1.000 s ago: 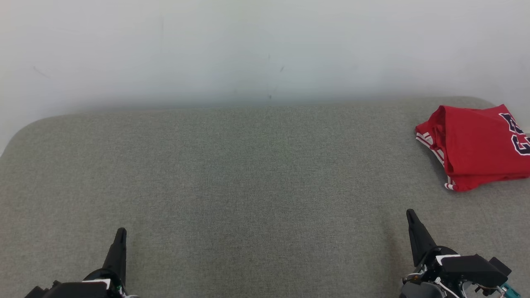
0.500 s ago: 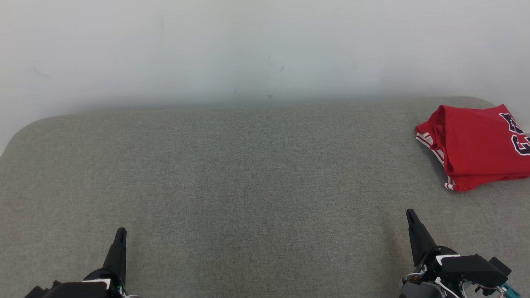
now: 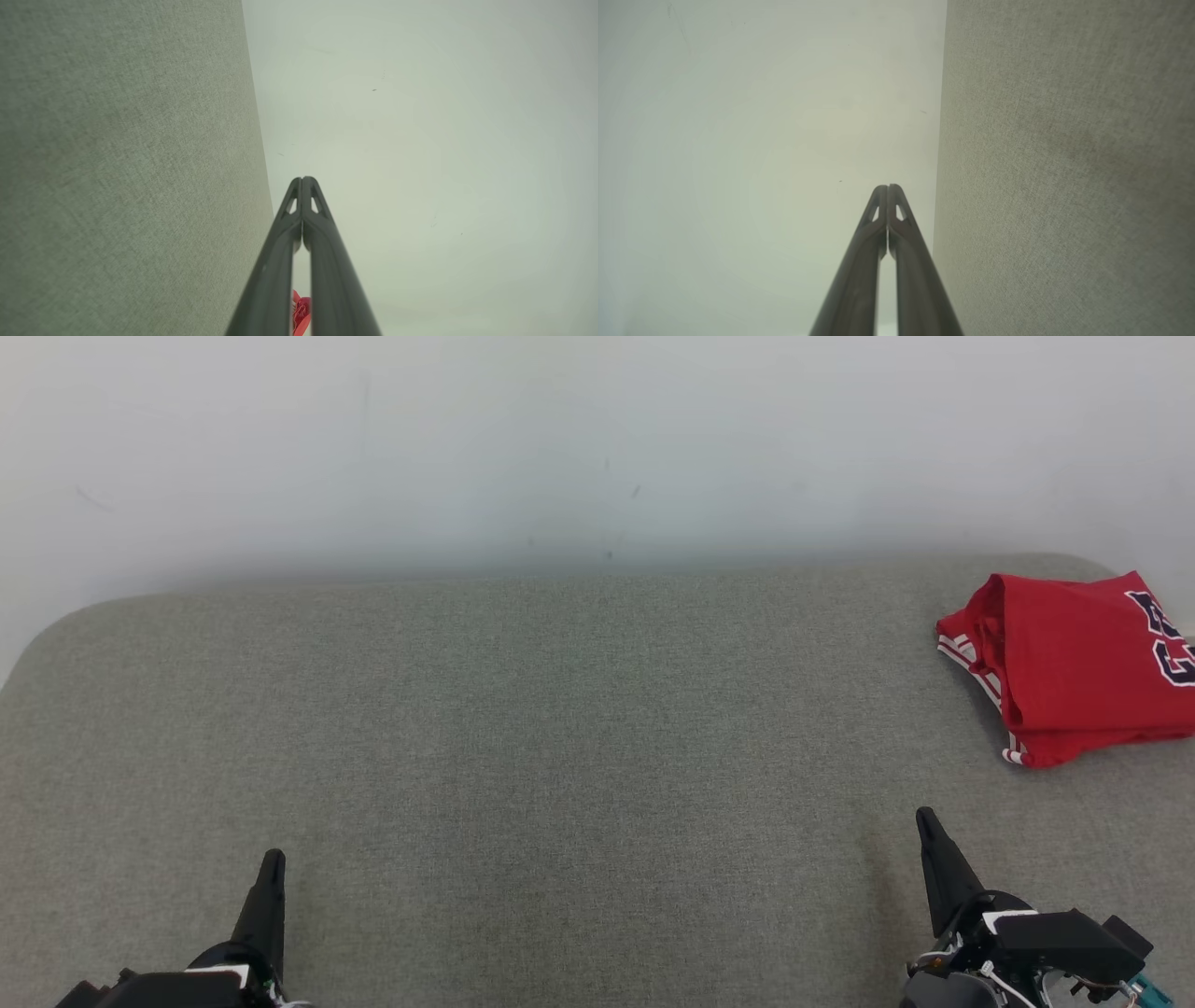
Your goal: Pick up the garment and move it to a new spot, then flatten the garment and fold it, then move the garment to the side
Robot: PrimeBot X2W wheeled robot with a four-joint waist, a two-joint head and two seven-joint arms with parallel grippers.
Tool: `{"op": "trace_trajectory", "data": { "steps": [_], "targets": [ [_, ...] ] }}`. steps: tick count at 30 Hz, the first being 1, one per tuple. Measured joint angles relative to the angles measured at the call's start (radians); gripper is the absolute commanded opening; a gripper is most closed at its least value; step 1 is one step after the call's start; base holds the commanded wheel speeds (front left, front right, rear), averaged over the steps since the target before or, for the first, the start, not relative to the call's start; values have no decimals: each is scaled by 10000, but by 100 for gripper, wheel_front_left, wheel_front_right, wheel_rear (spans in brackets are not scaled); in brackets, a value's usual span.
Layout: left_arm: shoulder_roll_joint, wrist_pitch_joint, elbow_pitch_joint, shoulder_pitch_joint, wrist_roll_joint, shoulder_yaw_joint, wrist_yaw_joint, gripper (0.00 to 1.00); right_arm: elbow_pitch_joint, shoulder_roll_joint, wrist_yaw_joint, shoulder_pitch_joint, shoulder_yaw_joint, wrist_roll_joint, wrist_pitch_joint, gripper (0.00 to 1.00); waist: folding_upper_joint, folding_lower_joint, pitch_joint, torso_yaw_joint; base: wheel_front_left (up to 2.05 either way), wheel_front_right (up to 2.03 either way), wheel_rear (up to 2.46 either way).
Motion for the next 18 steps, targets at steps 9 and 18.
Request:
{"op": "trace_trajectory", "data": {
  "steps": [9, 18],
  "targets": [
    [0, 0, 0, 0, 0, 0, -2, 0, 0, 0, 0, 0, 0, 0, 0, 0, 0, 0, 0, 0, 0, 0, 0],
    [0, 0, 0, -1, 0, 0, 0, 0, 0, 2, 0, 0, 0, 0, 0, 0, 0, 0, 0, 0, 0, 0, 0]
  ]
}}
